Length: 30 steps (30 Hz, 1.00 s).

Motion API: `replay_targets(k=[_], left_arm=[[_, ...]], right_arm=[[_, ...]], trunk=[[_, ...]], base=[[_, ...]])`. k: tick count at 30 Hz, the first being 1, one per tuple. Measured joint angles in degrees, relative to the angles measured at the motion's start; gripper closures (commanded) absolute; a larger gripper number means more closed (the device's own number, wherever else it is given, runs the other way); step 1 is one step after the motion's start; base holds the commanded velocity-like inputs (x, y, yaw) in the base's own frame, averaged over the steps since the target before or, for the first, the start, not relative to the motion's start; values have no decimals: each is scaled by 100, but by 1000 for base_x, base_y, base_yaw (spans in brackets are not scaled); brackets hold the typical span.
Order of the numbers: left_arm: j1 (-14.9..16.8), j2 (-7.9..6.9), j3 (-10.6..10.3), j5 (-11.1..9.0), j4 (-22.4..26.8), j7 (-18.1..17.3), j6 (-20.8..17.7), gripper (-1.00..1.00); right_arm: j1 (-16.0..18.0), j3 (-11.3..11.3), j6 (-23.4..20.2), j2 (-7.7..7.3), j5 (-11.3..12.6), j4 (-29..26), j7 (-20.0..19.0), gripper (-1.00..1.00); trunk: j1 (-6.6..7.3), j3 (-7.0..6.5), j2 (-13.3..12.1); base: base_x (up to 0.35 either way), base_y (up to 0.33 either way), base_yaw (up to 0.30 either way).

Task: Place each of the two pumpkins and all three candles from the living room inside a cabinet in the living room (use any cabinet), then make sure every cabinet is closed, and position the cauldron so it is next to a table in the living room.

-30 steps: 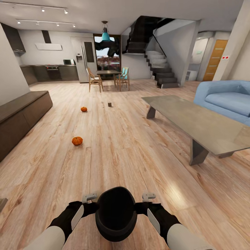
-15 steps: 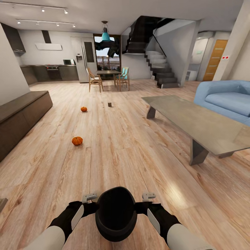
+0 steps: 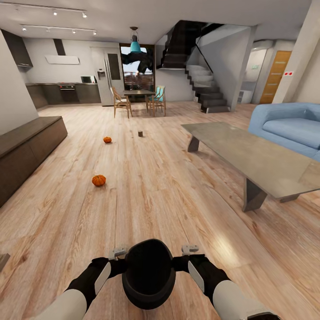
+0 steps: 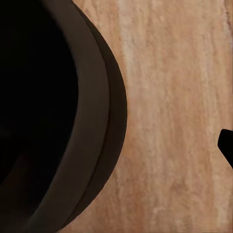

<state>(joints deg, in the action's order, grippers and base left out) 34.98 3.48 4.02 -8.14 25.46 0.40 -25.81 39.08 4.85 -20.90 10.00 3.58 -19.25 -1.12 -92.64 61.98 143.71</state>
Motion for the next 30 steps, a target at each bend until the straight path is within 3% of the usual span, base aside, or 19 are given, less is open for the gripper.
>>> replay_targets(k=[5, 12, 30], left_arm=[[0, 5, -1, 1, 0, 7, 0, -100], [0, 2, -12, 1, 0, 6, 0, -100], [0, 6, -10, 1, 0, 4, 0, -100]], right_arm=[[14, 0, 56, 0, -3, 17, -70, -100], [19, 10, 82, 0, -6, 14, -533, -100], [19, 11, 139, 0, -7, 9, -592, -100]], trunk=[[0, 0, 0], [0, 0, 0], [0, 0, 0]], base=[[0, 0, 0], [0, 0, 0], [0, 0, 54]])
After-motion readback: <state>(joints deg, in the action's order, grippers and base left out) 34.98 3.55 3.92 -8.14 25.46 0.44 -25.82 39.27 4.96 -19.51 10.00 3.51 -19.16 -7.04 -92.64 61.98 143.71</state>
